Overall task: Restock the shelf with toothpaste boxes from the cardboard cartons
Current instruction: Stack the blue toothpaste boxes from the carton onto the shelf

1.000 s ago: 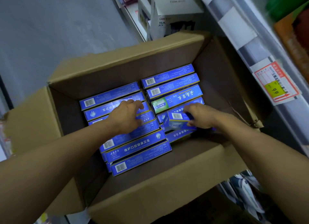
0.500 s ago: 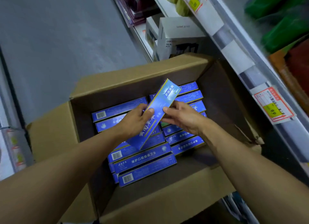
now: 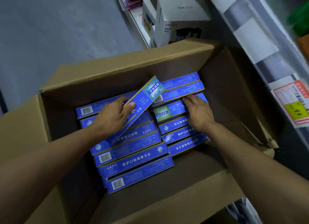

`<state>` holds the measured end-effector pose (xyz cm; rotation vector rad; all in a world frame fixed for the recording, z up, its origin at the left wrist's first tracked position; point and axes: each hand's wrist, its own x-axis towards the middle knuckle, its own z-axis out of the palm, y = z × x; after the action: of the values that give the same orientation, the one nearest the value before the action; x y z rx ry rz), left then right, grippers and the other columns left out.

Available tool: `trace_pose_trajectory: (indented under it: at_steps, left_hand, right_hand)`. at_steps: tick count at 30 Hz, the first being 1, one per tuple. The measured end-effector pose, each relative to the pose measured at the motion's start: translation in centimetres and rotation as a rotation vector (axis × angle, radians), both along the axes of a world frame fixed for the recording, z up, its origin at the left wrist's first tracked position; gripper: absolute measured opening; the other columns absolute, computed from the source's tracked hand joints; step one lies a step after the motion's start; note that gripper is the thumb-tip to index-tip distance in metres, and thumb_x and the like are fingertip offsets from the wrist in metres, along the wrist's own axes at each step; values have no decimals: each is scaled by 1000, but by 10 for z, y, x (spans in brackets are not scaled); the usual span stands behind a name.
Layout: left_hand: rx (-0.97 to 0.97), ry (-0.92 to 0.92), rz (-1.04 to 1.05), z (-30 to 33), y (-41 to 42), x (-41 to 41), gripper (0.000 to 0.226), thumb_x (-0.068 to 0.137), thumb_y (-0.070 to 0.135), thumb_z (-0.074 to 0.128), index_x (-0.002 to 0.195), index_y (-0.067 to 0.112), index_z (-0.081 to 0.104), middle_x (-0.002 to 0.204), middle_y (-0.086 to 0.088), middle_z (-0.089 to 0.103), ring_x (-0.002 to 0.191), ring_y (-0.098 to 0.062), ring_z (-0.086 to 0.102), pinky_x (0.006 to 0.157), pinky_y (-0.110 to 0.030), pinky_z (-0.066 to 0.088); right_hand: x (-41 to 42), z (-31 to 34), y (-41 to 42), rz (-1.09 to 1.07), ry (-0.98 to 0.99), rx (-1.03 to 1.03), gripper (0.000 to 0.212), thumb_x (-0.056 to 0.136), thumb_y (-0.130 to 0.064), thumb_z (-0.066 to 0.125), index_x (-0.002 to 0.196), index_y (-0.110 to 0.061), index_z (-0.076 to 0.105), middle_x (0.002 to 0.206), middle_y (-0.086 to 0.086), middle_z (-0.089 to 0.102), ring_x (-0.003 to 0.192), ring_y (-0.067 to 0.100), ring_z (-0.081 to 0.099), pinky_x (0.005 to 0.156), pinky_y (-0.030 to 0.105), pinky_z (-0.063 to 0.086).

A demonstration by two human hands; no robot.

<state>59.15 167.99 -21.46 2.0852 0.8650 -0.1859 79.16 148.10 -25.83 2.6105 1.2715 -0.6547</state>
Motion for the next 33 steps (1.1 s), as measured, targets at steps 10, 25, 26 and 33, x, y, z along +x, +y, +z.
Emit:
trace_pose_trajectory:
  at_steps: [10,25,26,33]
  left_hand:
    - [19,6,-6,-1,-1,-6,37,97,42,38,115,14,55,90,-10,65,87,-30,59,70,-34,40]
    - [61,1,-7,61,21,-39,36,97,43,41,115,15,55,102,-13,66,96,-31,60,73,-32,40]
    - [64,0,-10,63,23,-42,36,96,44,41,115,16,55,102,-13,67,97,-31,61,75,-33,42]
    - [68,10,-15,63,30,-53,38,96,45,40,116,17,55,104,-11,67,97,-31,60,81,-38,47]
  right_hand:
    - [-17,7,10,121,-139,109,48,52,-8,80,95,-4,58,97,15,60,90,35,56,79,36,41]
    - [-111,57,44,-1260,872,421,17,74,-22,73,83,-14,62,99,14,70,79,27,67,77,41,56]
    - [-120,50,50,-1316,849,421,25,67,-31,75,79,-13,62,96,14,71,82,29,68,80,45,56]
    - [-146,35,59,-1408,945,286,29,83,-34,70,94,-10,58,85,12,65,66,25,64,45,32,54]
